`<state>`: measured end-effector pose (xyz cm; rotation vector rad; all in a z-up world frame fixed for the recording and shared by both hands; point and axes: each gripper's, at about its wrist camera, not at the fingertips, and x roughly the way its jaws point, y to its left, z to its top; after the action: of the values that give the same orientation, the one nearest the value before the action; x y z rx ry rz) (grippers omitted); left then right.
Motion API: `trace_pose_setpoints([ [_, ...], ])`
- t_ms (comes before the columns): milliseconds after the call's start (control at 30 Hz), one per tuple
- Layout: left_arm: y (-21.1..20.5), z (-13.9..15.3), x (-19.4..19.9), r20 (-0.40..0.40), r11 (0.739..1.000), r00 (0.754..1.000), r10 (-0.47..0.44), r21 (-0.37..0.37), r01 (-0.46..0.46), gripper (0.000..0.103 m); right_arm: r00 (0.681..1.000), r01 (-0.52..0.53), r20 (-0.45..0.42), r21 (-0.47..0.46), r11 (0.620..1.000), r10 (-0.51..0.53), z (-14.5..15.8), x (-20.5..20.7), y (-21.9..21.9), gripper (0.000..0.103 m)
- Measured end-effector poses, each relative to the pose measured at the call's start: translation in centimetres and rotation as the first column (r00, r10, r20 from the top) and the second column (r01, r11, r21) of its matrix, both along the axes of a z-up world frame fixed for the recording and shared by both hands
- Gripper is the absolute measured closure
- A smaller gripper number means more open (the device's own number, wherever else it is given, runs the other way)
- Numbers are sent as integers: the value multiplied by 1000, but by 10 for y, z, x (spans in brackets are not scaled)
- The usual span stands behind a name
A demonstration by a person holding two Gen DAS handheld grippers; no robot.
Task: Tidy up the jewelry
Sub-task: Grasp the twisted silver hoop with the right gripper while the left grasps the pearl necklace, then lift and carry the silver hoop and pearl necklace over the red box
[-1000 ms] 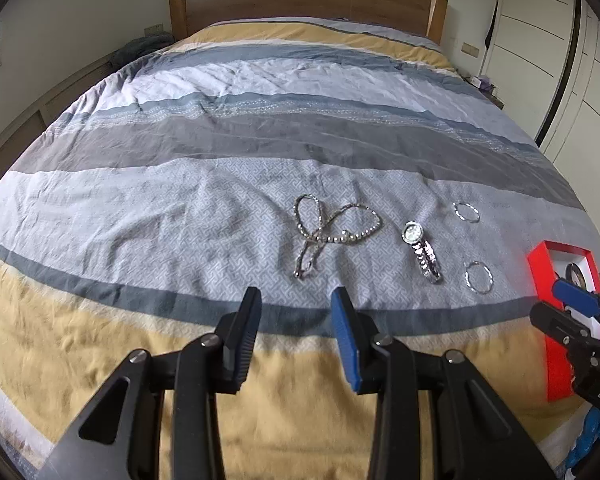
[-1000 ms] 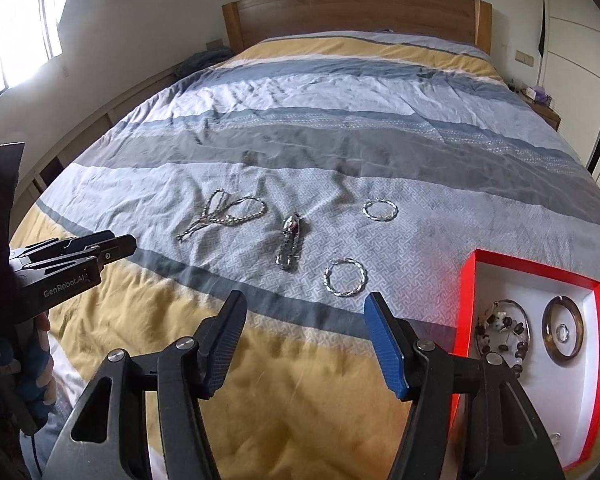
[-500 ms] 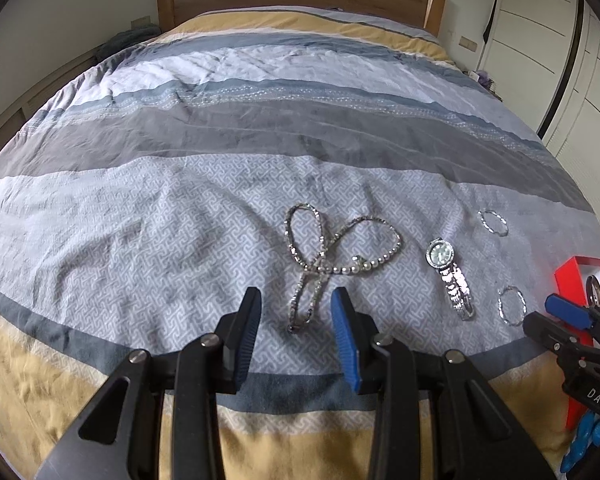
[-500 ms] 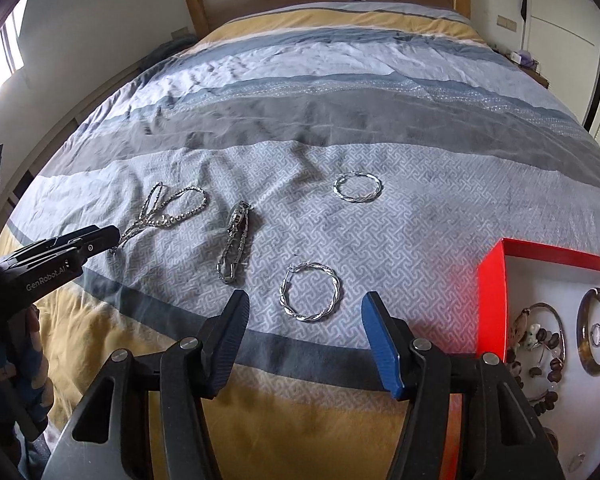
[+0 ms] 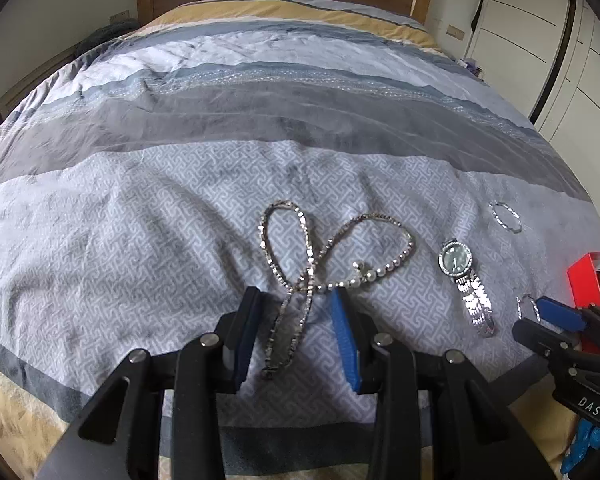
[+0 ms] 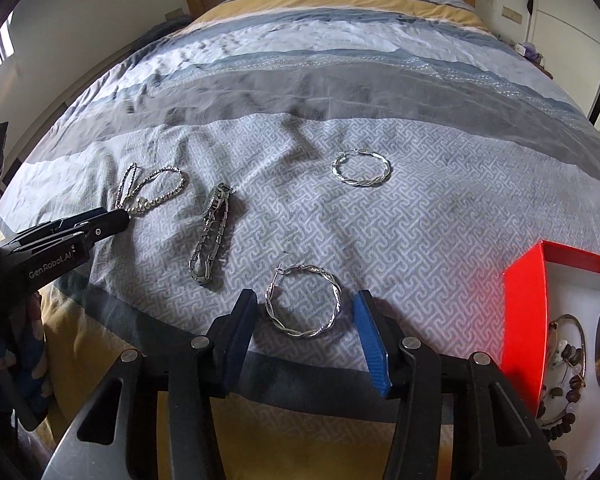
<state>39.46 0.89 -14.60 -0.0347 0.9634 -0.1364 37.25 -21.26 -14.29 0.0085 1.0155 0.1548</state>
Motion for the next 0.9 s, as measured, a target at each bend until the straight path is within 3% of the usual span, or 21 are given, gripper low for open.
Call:
trace_pose_setpoints([
  [133, 1, -3, 4, -4, 999, 1000, -28, -39, 28, 70, 1000, -8, 5, -13, 1000, 8, -5, 1, 2, 63],
  [267, 2, -5, 7, -5, 997, 999, -37, -72, 36, 75, 1000, -21, 17, -16, 1000, 21, -8, 1, 4, 63],
  [433, 6, -2, 0, -7, 994, 999, -33, -102, 32, 99, 999, -29, 34, -2, 1000, 29, -6, -2, 4, 64],
  [900, 13, 40, -34, 38, 993, 999, 1, -119, 3, 99, 992, -75, 110, 63, 995, 68, 34, -29, 10, 64],
])
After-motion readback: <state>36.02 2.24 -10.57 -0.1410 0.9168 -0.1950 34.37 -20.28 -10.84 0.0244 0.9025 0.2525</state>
